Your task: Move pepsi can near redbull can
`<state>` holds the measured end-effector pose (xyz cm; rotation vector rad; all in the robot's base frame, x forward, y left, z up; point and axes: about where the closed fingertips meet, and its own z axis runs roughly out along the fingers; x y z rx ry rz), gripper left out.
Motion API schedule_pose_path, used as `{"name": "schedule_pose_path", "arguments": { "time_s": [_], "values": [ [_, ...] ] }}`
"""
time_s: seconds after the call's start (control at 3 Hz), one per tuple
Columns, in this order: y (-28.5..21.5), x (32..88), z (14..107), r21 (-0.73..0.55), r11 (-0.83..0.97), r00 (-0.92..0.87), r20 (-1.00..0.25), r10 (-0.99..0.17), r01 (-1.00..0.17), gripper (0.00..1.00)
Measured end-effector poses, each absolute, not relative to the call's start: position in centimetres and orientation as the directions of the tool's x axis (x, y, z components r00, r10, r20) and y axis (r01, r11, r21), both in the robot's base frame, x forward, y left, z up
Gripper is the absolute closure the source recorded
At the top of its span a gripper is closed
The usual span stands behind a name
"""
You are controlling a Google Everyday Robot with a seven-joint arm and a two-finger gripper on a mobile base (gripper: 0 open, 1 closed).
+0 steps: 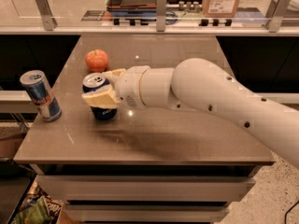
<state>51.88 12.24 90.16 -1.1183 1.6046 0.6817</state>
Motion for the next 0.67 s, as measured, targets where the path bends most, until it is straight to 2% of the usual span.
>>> {"name": "schedule_pose_path", "arguments": {
  "time_s": [0.67],
  "values": [
    [14.7, 53.1, 89.0, -0.065, 0.359, -0.059, -0.944, -0.325, -0.931, 1.00]
  ]
}}
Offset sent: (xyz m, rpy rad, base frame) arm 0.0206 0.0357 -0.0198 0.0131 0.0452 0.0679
